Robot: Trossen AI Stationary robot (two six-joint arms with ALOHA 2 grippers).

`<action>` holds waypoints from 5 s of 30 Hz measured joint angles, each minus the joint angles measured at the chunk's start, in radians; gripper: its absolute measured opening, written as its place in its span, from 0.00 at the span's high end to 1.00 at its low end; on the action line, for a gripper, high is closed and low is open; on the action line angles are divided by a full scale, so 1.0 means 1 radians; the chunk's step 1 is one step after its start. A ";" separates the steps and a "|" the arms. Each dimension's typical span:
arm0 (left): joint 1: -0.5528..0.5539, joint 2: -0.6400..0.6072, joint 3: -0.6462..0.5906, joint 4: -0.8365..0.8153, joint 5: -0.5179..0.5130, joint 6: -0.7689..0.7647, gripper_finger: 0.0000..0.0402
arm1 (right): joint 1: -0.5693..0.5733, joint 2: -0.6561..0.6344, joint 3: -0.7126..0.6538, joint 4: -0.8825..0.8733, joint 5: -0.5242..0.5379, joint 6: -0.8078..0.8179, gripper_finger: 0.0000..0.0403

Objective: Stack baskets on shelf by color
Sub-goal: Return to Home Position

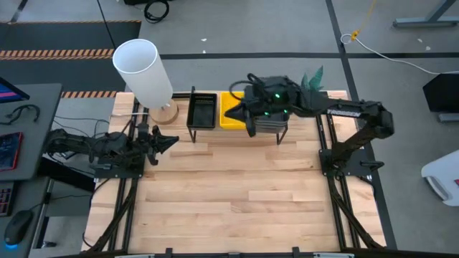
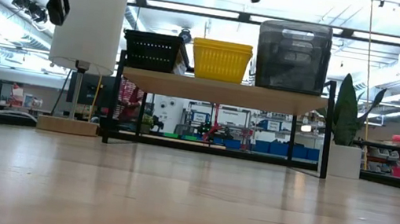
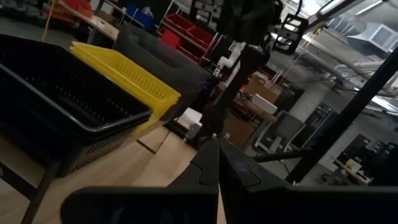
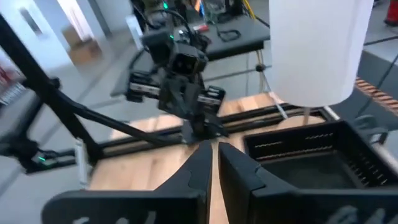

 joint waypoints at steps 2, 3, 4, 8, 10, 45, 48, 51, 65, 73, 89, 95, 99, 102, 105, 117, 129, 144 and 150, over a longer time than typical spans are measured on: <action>0.003 0.008 0.000 -0.001 0.019 0.000 1.00 | 0.012 -0.058 -0.092 0.073 0.002 0.049 0.92; 0.002 0.014 0.000 -0.005 0.027 0.000 1.00 | 0.019 -0.088 -0.134 0.106 0.003 0.074 0.93; 0.002 0.020 0.000 -0.009 0.034 0.000 1.00 | 0.028 -0.119 -0.175 0.139 0.006 0.095 0.93; 0.002 0.040 0.000 -0.020 0.050 -0.007 1.00 | 0.056 -0.232 -0.326 0.229 0.068 0.160 0.94; 0.002 0.050 0.000 -0.025 0.065 -0.007 1.00 | 0.067 -0.282 -0.395 0.270 0.101 0.191 0.95; 0.031 -0.029 -0.228 0.258 -0.130 -0.153 1.00 | 0.090 -0.761 -0.975 0.653 0.036 0.426 0.99; 0.031 -0.029 -0.228 0.295 -0.155 -0.124 0.99 | 0.076 -0.778 -0.932 0.502 0.065 0.349 0.99; 0.031 -0.029 -0.229 0.300 -0.169 -0.128 0.99 | 0.024 -0.774 -0.905 0.393 0.090 0.270 0.99; 0.028 -0.029 -0.229 0.356 -0.079 -0.153 0.99 | -0.027 -0.686 -0.560 -0.059 0.121 -0.013 0.99; 0.027 -0.028 -0.229 0.355 -0.022 -0.172 0.99 | -0.026 -0.815 -0.610 -0.063 0.144 0.040 0.99; 0.024 -0.028 -0.229 0.307 -0.147 -0.130 0.99 | 0.121 -1.064 -1.078 0.344 -0.077 0.395 0.99; 0.020 -0.028 -0.229 0.307 -0.147 -0.129 0.99 | 0.184 -1.082 -1.165 0.360 0.061 0.405 1.00; 0.020 -0.028 -0.229 0.306 -0.147 -0.120 0.98 | 0.209 -1.081 -1.223 0.421 0.105 0.405 1.00; 0.020 -0.028 -0.229 0.302 -0.147 -0.119 0.98 | 0.223 -1.081 -1.279 0.506 0.113 0.419 1.00; 0.020 -0.028 -0.229 0.291 -0.152 -0.122 0.98 | 0.236 -1.081 -1.337 0.592 0.116 0.441 1.00; 0.022 -0.026 -0.229 0.224 -0.071 0.030 0.97 | 0.247 -1.081 -1.439 0.713 0.169 0.462 0.99; 0.021 -0.026 -0.229 0.022 -0.021 0.023 0.97 | 0.245 -1.081 -1.439 0.576 0.165 0.247 0.97; 0.021 -0.026 -0.229 -0.083 0.012 0.028 0.93 | 0.245 -1.081 -1.438 0.515 0.165 0.129 0.97; 0.021 -0.026 -0.229 -0.082 0.012 0.028 0.95 | 0.245 -1.081 -1.438 0.515 0.165 0.130 0.97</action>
